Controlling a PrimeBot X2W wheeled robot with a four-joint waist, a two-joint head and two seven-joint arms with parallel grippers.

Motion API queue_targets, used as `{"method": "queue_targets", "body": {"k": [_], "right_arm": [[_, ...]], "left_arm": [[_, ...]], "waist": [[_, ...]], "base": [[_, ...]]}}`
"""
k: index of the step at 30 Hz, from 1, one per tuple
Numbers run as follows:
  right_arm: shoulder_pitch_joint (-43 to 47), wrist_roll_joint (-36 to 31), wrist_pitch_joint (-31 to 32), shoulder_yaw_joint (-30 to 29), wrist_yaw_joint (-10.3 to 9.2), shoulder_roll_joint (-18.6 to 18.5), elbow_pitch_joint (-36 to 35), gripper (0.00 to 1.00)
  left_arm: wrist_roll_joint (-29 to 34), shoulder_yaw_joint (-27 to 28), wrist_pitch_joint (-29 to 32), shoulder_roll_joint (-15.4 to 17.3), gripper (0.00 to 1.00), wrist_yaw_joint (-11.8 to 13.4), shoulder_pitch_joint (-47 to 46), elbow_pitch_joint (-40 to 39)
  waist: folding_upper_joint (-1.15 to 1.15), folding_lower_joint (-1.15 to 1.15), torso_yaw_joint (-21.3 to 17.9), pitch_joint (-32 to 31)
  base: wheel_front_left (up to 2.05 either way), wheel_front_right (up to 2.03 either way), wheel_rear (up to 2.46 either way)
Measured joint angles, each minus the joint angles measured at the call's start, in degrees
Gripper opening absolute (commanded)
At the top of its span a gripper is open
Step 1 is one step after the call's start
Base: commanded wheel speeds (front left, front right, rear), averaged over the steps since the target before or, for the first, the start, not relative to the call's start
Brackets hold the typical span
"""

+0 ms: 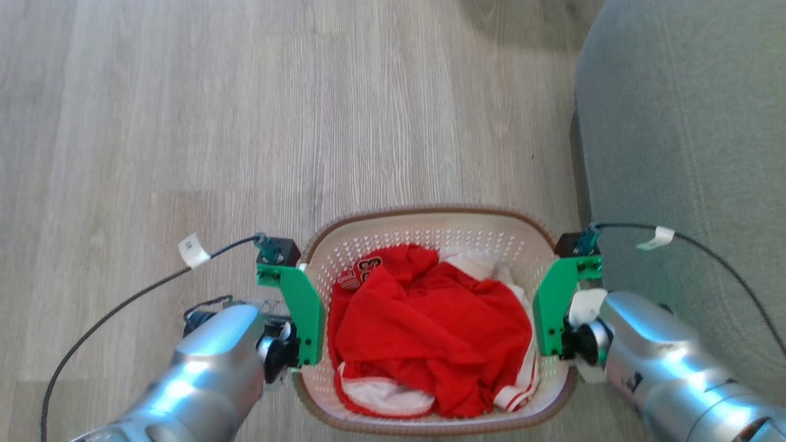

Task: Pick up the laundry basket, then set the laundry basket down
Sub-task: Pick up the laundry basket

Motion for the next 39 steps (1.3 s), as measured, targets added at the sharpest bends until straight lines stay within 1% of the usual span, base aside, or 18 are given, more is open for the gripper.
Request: {"method": "queue_targets", "body": {"k": [14, 19, 28, 39], "right_arm": [[2.4, 3.1, -1.5, 2.1, 0.00, 2.2, 2.8, 0.00], [3.0, 3.5, -1.4, 3.3, 0.00, 2.7, 3.5, 0.00], [3.7, 4.4, -1.1, 4.6, 0.00, 2.9, 4.1, 0.00], [5.0, 5.8, -1.0, 6.1, 0.00, 3.0, 4.4, 0.00]], "left_arm": [[-0.1, -0.2, -0.4, -0.1, 0.00, -0.5, 2.6, 1.8], [-0.5, -0.2, 1.1, -0.1, 0.00, -0.5, 4.0, 1.9], [0.0, -0.2, 2.5, 0.1, 0.00, -0.5, 4.7, 1.0], [0.0, -0.2, 3.0, 0.3, 0.00, -0.5, 6.5, 0.6]], "waist": [[0.00, 0.00, 0.7, -8.8], [0.00, 0.00, 0.7, -11.2], [0.00, 0.00, 1.3, -13.4], [0.00, 0.00, 1.5, -14.4]], "base": [[0.00, 0.00, 0.00], [0.00, 0.00, 0.00], [0.00, 0.00, 0.00], [0.00, 0.00, 0.00]]}}
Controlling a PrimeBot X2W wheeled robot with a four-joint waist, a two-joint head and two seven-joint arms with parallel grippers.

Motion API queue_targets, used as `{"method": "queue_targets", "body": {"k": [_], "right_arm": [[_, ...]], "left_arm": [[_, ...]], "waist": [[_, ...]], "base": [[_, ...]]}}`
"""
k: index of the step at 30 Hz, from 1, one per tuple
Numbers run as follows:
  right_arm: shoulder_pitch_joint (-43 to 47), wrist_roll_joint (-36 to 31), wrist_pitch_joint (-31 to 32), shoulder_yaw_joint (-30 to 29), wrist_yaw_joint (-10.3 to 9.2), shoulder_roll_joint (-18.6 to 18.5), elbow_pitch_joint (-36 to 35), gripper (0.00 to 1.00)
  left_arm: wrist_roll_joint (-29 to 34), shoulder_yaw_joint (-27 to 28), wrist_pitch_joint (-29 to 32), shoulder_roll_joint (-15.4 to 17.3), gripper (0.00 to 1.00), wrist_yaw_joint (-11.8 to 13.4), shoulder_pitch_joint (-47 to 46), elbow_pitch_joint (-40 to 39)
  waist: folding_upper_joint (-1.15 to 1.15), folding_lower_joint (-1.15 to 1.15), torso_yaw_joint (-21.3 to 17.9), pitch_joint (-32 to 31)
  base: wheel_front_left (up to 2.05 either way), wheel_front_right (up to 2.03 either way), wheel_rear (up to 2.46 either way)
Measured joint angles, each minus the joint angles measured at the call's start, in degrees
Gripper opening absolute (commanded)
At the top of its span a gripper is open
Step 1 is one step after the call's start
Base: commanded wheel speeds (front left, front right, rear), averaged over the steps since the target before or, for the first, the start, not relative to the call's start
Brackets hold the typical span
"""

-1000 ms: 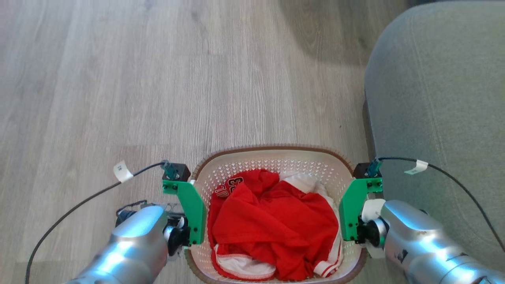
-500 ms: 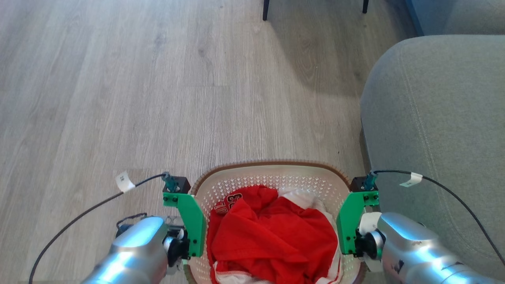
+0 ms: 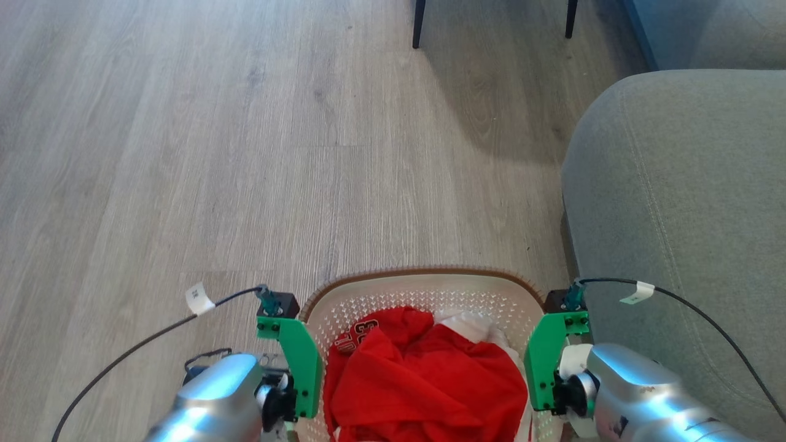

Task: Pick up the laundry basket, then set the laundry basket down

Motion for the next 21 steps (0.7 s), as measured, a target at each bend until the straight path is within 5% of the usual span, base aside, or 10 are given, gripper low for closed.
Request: {"method": "queue_targets", "body": {"k": [21], "right_arm": [[0.0, 2.2, -0.9, 2.5, 0.00, 0.0, 0.3, 0.00]], "left_arm": [[0.3, 0.0, 0.0, 0.0, 0.00, 0.0, 0.1, -0.1]], "waist": [[0.00, 0.00, -0.3, -0.3]], "base": [[0.00, 0.00, 0.00]]}}
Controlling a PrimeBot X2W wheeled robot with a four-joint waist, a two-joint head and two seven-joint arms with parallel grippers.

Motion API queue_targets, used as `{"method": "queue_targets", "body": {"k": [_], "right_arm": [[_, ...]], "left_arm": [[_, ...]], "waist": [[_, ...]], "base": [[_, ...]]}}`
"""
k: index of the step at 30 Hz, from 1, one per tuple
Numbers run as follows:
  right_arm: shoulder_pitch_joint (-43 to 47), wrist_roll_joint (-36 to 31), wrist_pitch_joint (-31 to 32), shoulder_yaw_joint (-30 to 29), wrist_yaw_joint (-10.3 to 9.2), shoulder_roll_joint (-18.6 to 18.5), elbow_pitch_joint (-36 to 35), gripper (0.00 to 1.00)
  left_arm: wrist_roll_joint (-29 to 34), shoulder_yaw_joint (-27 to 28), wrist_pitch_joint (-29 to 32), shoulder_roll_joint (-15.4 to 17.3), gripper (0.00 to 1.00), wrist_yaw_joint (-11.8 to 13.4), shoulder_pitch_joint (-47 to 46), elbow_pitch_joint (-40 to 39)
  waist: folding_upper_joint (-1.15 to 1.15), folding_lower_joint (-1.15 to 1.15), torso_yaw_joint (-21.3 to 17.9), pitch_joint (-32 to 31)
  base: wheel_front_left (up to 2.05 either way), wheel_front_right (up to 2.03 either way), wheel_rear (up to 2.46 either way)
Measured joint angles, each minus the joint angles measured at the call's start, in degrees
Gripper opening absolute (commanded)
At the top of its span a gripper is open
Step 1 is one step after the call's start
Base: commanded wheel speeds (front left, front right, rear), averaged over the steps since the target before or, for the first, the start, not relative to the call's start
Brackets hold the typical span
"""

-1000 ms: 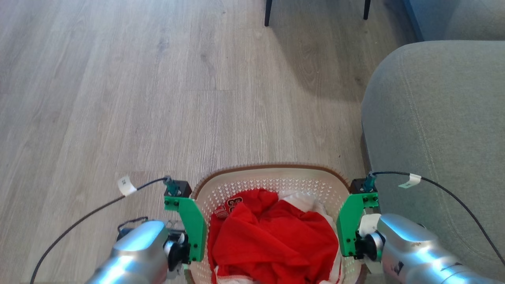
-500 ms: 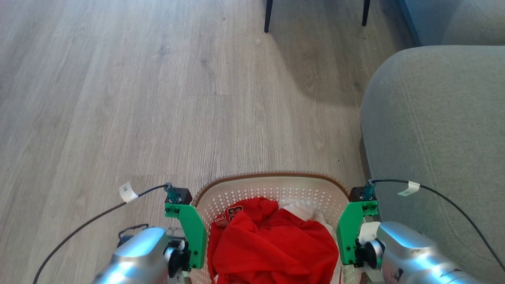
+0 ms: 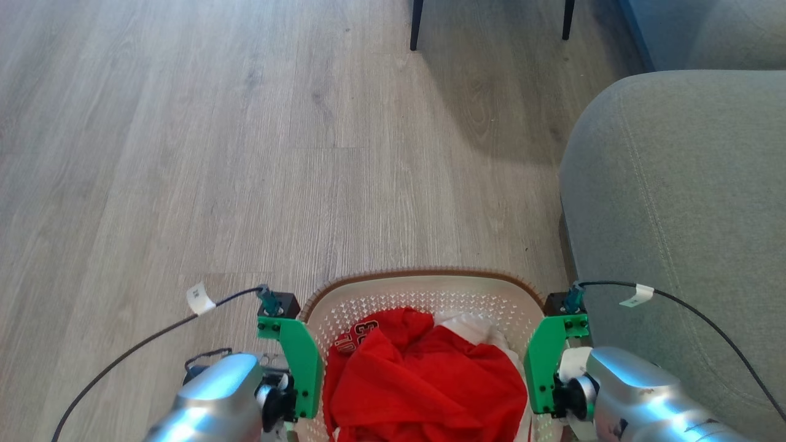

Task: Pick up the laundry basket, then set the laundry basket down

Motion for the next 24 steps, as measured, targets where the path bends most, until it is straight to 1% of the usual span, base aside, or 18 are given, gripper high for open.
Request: {"method": "queue_targets", "body": {"k": [24], "right_arm": [[-0.2, 2.5, -0.2, 2.1, 0.00, 0.0, 0.3, 0.00]], "left_arm": [[-0.1, 0.0, 0.0, 0.0, 0.00, 0.0, 0.0, 0.0]], "waist": [[0.00, 0.00, 0.0, -0.1]], "base": [[0.00, 0.00, 0.00]]}}
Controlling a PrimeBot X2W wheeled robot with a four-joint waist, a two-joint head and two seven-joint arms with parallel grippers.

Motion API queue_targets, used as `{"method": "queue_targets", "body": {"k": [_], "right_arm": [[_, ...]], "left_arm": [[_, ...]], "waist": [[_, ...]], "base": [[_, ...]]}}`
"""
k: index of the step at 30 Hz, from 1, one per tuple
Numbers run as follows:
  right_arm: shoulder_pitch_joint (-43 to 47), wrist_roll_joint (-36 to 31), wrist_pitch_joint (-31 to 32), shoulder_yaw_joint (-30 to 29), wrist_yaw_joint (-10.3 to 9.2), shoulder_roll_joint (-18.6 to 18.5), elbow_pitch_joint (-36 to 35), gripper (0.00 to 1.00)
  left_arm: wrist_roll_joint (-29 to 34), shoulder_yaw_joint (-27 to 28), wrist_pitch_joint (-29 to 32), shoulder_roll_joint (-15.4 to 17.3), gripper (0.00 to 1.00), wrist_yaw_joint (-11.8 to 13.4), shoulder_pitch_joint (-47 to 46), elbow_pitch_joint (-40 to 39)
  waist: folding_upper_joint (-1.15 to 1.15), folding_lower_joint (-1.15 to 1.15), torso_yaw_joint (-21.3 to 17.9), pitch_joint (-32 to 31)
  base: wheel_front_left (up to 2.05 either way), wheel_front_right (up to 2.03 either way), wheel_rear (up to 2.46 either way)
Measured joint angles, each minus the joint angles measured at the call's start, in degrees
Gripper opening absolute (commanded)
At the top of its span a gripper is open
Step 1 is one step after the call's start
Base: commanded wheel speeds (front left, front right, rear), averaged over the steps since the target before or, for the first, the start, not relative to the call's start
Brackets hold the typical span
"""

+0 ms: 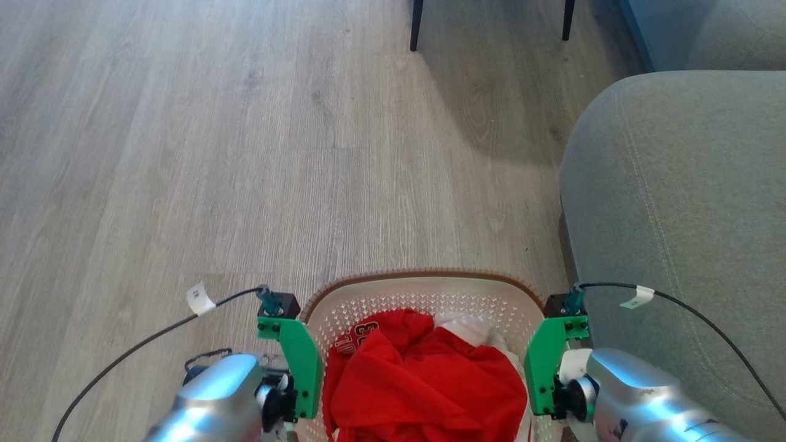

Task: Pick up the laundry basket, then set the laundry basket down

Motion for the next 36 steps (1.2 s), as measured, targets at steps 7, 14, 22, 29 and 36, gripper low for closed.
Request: {"method": "queue_targets", "body": {"k": [7, 14, 22, 29, 36], "right_arm": [[0.0, 0.5, -0.4, 0.6, 0.00, 0.0, 0.1, 0.00], [-0.2, 0.9, -0.4, 1.1, 0.01, 0.0, 0.2, 0.00], [-0.2, 1.5, -0.5, 1.7, 0.01, 0.2, 0.6, 0.00], [-0.3, 1.9, -0.7, 2.1, 0.01, 0.3, 0.7, 0.00], [-0.4, 2.0, -0.9, 2.5, 0.01, 0.3, 0.9, 0.00]], "left_arm": [[0.0, 0.0, 0.0, 0.0, 0.00, 0.0, 0.0, 0.0], [0.0, 0.0, 0.0, 0.0, 0.00, 0.0, 0.0, 0.0], [0.0, 0.0, 0.0, 0.0, 0.00, 0.0, 0.0, 0.0], [0.3, 0.0, 0.0, 0.0, 0.00, 0.0, 0.0, 0.0], [0.3, 0.0, 0.0, 0.0, 0.00, 0.0, 0.0, 0.0]], "waist": [[0.00, 0.00, -0.1, 0.2], [0.00, 0.00, 0.0, 0.4], [0.00, 0.00, 0.3, 0.5], [0.00, 0.00, 0.5, 0.6], [0.00, 0.00, 0.5, 1.3]], "base": [[0.00, 0.00, 0.00], [0.00, 0.00, 0.00], [0.00, 0.00, 0.00], [0.00, 0.00, 0.00], [0.00, 0.00, 0.00]]}}
